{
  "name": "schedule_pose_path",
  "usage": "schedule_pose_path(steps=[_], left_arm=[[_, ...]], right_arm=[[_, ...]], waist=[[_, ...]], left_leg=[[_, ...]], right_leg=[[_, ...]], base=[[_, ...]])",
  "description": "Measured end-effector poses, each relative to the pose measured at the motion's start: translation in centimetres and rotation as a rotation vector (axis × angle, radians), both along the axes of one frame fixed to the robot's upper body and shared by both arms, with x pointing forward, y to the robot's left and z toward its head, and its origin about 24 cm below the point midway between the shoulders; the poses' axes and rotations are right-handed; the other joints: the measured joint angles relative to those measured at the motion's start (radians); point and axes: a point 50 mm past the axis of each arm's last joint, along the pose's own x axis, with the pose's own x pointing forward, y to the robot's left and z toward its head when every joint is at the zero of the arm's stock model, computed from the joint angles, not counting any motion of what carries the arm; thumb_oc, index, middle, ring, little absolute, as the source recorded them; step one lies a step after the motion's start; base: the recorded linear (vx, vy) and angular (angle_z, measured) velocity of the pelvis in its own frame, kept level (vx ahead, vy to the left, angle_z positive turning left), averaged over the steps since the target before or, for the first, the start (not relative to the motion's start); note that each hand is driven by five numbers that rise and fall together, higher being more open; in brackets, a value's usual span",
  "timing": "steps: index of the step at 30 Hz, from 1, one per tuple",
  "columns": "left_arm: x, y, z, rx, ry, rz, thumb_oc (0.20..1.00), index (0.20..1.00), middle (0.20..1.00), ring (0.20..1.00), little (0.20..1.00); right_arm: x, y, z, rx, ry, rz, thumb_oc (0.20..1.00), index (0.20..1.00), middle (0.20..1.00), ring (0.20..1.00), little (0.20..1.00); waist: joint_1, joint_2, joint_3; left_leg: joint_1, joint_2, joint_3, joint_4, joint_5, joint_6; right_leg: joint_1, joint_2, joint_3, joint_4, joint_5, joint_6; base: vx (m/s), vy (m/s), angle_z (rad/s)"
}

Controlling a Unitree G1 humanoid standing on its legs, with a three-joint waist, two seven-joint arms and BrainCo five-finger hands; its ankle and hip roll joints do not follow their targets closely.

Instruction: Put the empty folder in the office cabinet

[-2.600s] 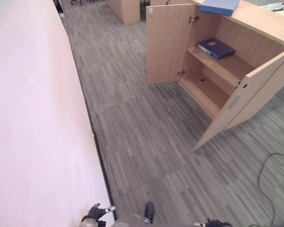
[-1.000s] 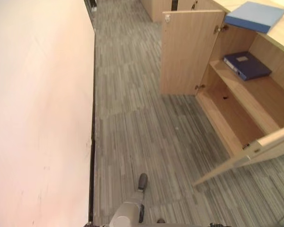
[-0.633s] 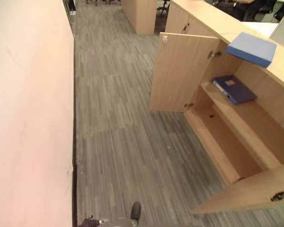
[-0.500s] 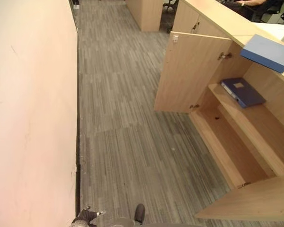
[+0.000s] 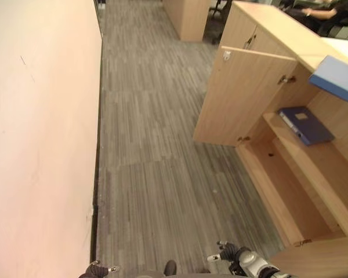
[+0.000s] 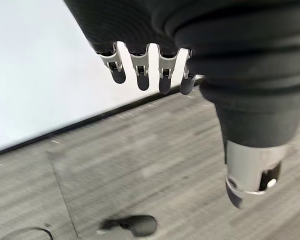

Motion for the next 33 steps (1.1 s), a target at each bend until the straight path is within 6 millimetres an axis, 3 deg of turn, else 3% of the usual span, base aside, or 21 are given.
schedule_pose_path(steps=[1, 3, 6, 7, 10, 11, 13, 14, 16, 17, 19, 22, 23, 24, 25, 26, 27, 28, 29, 31, 33], left_arm=[[0.2, -0.3, -0.1, -0.01, -0.005, -0.002, 1.0, 1.0, 1.0, 1.0, 1.0], [-0.5, -0.7, -0.4, -0.022, 0.031, 0.011, 1.0, 1.0, 1.0, 1.0, 1.0], [-0.8, -0.5, -0.4, -0.025, 0.04, 0.036, 1.0, 1.0, 1.0, 1.0, 1.0], [-1.2, -0.7, -0.5, -0.029, 0.05, 0.032, 1.0, 1.0, 1.0, 1.0, 1.0], [-2.3, -1.1, -0.8, -0.038, 0.079, 0.033, 1.0, 1.0, 1.0, 1.0, 1.0], [-2.1, -0.9, -0.7, -0.032, 0.071, 0.03, 1.0, 1.0, 1.0, 1.0, 1.0], [-1.7, -1.3, -0.7, -0.036, 0.055, 0.029, 1.0, 1.0, 1.0, 1.0, 1.0], [-1.5, -1.5, -0.8, -0.04, 0.048, 0.028, 1.0, 1.0, 1.0, 1.0, 1.0], [-0.7, -1.5, -0.6, -0.036, 0.019, 0.028, 1.0, 1.0, 1.0, 1.0, 1.0], [-0.2, -1.4, -0.5, -0.033, 0.006, 0.031, 1.0, 1.0, 1.0, 1.0, 1.0], [1.5, -1.6, -0.2, -0.04, -0.038, 0.025, 1.0, 1.0, 1.0, 1.0, 1.0], [2.2, -2.1, -0.2, -0.054, -0.057, 0.02, 1.0, 1.0, 1.0, 1.0, 1.0], [2.5, -2.1, -0.1, -0.055, -0.067, 0.023, 1.0, 1.0, 1.0, 1.0, 1.0], [2.5, -2.3, -0.2, -0.066, -0.071, 0.04, 1.0, 1.0, 1.0, 1.0, 1.0], [2.6, -2.5, -0.2, -0.073, -0.077, 0.044, 1.0, 1.0, 1.0, 1.0, 1.0], [2.6, -2.8, -0.3, -0.078, -0.075, 0.026, 1.0, 1.0, 1.0, 1.0, 1.0], [2.1, -2.9, -0.4, -0.079, -0.062, 0.013, 1.0, 1.0, 1.0, 1.0, 1.0], [2.1, -2.9, -0.4, -0.079, -0.062, 0.013, 1.0, 1.0, 1.0, 1.0, 1.0], [1.2, -3.2, -0.7, -0.085, -0.036, 0.021, 1.0, 1.0, 1.0, 1.0, 1.0], [-0.6, -3.4, -1.1, -0.091, 0.01, 0.036, 1.0, 1.0, 1.0, 1.0, 1.0], [-1.5, -3.9, -1.4, -0.102, 0.044, 0.046, 1.0, 1.0, 1.0, 1.0, 1.0]], right_arm=[[-0.6, -0.2, -0.2, 0.004, 0.014, -0.015, 1.0, 1.0, 1.0, 1.0, 1.0], [-0.2, -0.9, 0.0, 0.005, -0.004, -0.072, 1.0, 1.0, 1.0, 1.0, 1.0], [-1.0, -1.5, -0.1, 0.017, 0.003, -0.158, 1.0, 1.0, 1.0, 1.0, 1.0], [-1.8, -2.0, -0.4, 0.003, 0.024, -0.183, 1.0, 1.0, 1.0, 1.0, 1.0], [-2.2, -3.3, -0.3, -0.024, 0.026, -0.218, 1.0, 1.0, 1.0, 1.0, 1.0], [-2.2, -3.3, -0.3, -0.028, 0.026, -0.218, 1.0, 1.0, 1.0, 1.0, 1.0], [-2.0, -3.8, -0.2, -0.055, 0.011, -0.225, 1.0, 1.0, 1.0, 1.0, 1.0], [-2.1, -4.0, -0.2, -0.067, 0.009, -0.229, 1.0, 1.0, 1.0, 1.0, 1.0], [-2.7, -4.2, -0.3, -0.077, 0.019, -0.236, 1.0, 1.0, 1.0, 1.0, 1.0], [-2.7, -4.2, -0.3, -0.078, 0.019, -0.238, 1.0, 1.0, 1.0, 1.0, 1.0], [-2.4, -4.4, -0.2, -0.085, 0.004, -0.264, 1.0, 1.0, 1.0, 1.0, 1.0], [-2.1, -5.0, 0.0, -0.106, -0.01, -0.28, 1.0, 1.0, 1.0, 1.0, 1.0], [-2.3, -5.4, 0.0, -0.12, -0.001, -0.287, 1.0, 1.0, 1.0, 1.0, 1.0], [-3.0, -6.2, 0.0, -0.15, 0.028, -0.297, 1.0, 1.0, 1.0, 1.0, 1.0], [-4.0, -6.7, -0.2, -0.171, 0.068, -0.306, 1.0, 1.0, 1.0, 1.0, 1.0], [-4.8, -7.1, -0.3, -0.186, 0.092, -0.306, 1.0, 1.0, 1.0, 1.0, 1.0], [-4.5, -7.3, -0.2, -0.192, 0.083, -0.308, 1.0, 1.0, 1.0, 1.0, 1.0], [-4.5, -7.3, -0.2, -0.192, 0.083, -0.308, 1.0, 1.0, 1.0, 1.0, 1.0], [-3.8, -7.6, 0.1, -0.189, 0.062, -0.325, 1.0, 1.0, 1.0, 1.0, 1.0], [-3.3, -7.5, 0.2, -0.18, 0.043, -0.33, 1.0, 1.0, 1.0, 1.0, 1.0], [-5.3, -7.8, -0.2, -0.19, 0.091, -0.352, 1.0, 1.0, 1.0, 1.0, 1.0]], waist=[[-0.006, -0.009, 0.006], [-0.04, -0.01, 0.028], [-0.065, -0.035, 0.05], [-0.066, -0.027, 0.063], [-0.06, 0.024, 0.051], [-0.06, 0.018, 0.045], [-0.059, -0.002, 0.043], [-0.059, -0.014, 0.042], [-0.058, -0.028, 0.042], [-0.057, -0.034, 0.047], [-0.057, -0.06, 0.073], [-0.057, -0.069, 0.088], [-0.048, -0.075, 0.096], [-0.05, -0.054, 0.108], [-0.048, -0.034, 0.119], [-0.044, 0.007, 0.125], [-0.021, 0.048, 0.113], [-0.021, 0.048, 0.113], [0.022, 0.078, 0.112], [0.027, 0.098, 0.103], [0.005, 0.118, 0.076]], left_leg=[[0.028, -0.011, -0.011, -0.008, -0.003, 0.001], [0.075, -0.017, -0.055, -0.017, -0.016, 0.015], [0.149, -0.035, -0.13, -0.021, -0.031, 0.0], [0.196, -0.034, -0.149, -0.022, -0.06, -0.013], [0.267, 0.016, -0.161, -0.02, -0.108, -0.083], [0.27, 0.019, -0.158, -0.009, -0.108, -0.083], [0.231, 0.001, -0.14, 0.104, -0.114, -0.105], [0.204, -0.011, -0.135, 0.163, -0.138, -0.131], [0.202, 0.042, -0.131, 0.168, -0.158, -0.148], [0.19, 0.078, -0.126, 0.186, -0.157, -0.153], [0.05, 0.157, -0.087, 0.471, -0.152, -0.2], [-0.058, 0.156, -0.073, 0.58, -0.154, -0.199], [-0.085, 0.142, -0.064, 0.563, -0.156, -0.196], [-0.114, 0.127, -0.052, 0.429, -0.145, -0.205], [-0.117, 0.11, -0.053, 0.254, -0.097, -0.217], [-0.142, 0.082, -0.12, 0.125, 0.012, -0.25], [-0.155, 0.067, -0.243, 0.027, 0.066, -0.282], [-0.155, 0.067, -0.243, 0.027, 0.066, -0.282], [-0.153, 0.056, -0.366, -0.017, 0.082, -0.294], [-0.148, 0.06, -0.355, 0.037, 0.081, -0.289], [-0.097, 0.066, -0.331, 0.086, 0.061, -0.256]], right_leg=[[-0.043, 0.017, -0.011, -0.011, 0.018, -0.02], [-0.062, 0.046, 0.004, -0.073, 0.036, -0.01], [-0.055, 0.062, -0.004, -0.104, 0.053, -0.034], [-0.035, 0.063, -0.017, -0.066, 0.087, -0.082], [-0.01, 0.087, -0.076, -0.012, 0.106, -0.113], [-0.006, 0.094, -0.083, -0.013, 0.116, -0.152], [0.067, 0.093, -0.071, -0.1, 0.158, -0.281], [0.097, 0.081, -0.052, -0.137, 0.161, -0.286], [0.14, 0.086, -0.05, -0.16, 0.146, -0.305], [0.153, 0.09, -0.05, -0.16, 0.132, -0.312], [0.187, 0.097, -0.031, -0.159, 0.089, -0.314], [0.199, 0.09, 0.007, -0.161, 0.073, -0.31], [0.203, 0.079, 0.02, -0.162, 0.072, -0.306], [0.236, 0.072, 0.023, -0.192, 0.068, -0.296], [0.246, 0.066, 0.025, -0.192, 0.054, -0.286], [0.269, 0.076, 0.036, -0.188, 0.041, -0.283], [0.276, 0.099, 0.08, -0.187, 0.038, -0.283], [0.276, 0.099, 0.08, -0.187, 0.038, -0.283], [0.284, 0.111, 0.153, -0.187, 0.032, -0.278], [0.306, 0.109, 0.185, -0.19, 0.035, -0.27], [0.343, 0.1, 0.214, -0.187, 0.003, -0.245]], base=[[0.28, 0.044, 0.31], [0.24, -0.039, 0.49], [0.2, -0.118, 0.83], [0.32, -0.249, 0.62], [0.2, -0.185, 0.22], [0.16, -0.178, 0.11], [0.15, -0.18, 0.04], [0.16, -0.173, 0.03], [0.13, -0.142, 0.05], [0.06, -0.098, 0.11], [0.04, -0.073, -0.13], [0.11, -0.02, -0.31], [0.22, 0.029, -0.47], [0.4, 0.058, -0.46], [0.49, 0.09, -0.3], [0.5, 0.113, -0.44], [0.32, 0.079, -0.35], [0.22, 0.075, -1.04], [0.14, 0.096, -1.07], [0.19, 0.164, -1.12], [0.16, 0.163, -0.53]])
